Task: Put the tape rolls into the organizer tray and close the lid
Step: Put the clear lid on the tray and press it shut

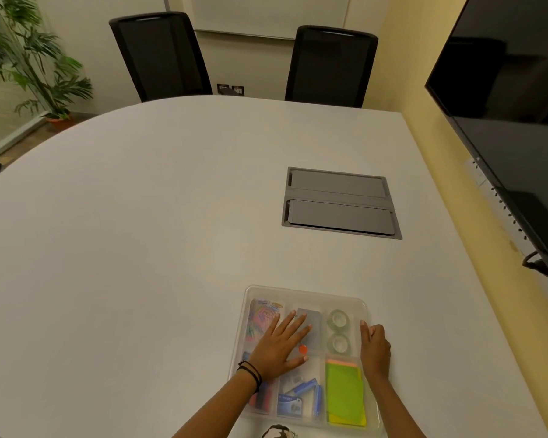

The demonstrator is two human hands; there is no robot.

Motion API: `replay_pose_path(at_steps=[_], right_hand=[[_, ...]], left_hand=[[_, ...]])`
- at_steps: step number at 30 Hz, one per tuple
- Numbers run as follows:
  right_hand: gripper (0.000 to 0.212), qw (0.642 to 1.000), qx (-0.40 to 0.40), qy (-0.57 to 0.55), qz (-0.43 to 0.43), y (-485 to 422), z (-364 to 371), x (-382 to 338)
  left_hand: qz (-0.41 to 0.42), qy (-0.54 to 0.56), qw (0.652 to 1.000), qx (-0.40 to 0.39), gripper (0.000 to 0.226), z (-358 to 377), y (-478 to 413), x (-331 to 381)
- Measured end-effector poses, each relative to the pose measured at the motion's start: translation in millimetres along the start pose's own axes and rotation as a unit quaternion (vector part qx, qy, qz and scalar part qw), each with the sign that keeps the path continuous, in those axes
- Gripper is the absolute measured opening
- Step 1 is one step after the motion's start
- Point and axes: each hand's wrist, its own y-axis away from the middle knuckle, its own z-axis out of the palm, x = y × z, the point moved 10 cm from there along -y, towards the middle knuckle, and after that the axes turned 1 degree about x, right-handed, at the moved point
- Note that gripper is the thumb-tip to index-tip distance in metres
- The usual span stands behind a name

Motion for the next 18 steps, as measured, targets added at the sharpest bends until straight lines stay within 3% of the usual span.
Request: replay_pose_path(at_steps=[3, 5, 6, 9, 12, 18], right_hand=[[0.034, 0.999, 0.006, 0.035, -0.013, 4, -4, -7], [0.019, 0.987, 0.042, 0.139, -0.075, 8, -6, -19], [0.021, 0.972, 0.047, 0.2, -0.112, 11, -2, -25], [0.053, 0.94, -0.067, 0.241, -0.232, 27, 34, -47], [0.055, 0.906, -0.166, 0.244, -0.304, 43, 62, -53], [0.059, 0.828, -0.262, 0.284, -0.406, 67, 86, -52]], left_hand=[[-0.01, -0.006, 1.0, -0.019, 0.064, 0, 1, 0], [-0.013, 0.001, 1.0, -0.023, 0.064, 2, 0, -1], [-0.015, 0.003, 1.0, -0.027, 0.065, 3, 0, -1], [-0.02, -0.003, 0.999, -0.031, 0.065, 2, 1, -1], [-0.015, -0.015, 0.999, -0.027, 0.064, 0, 0, 0], [-0.006, -0.006, 1.0, -0.02, 0.066, -2, 1, 2]])
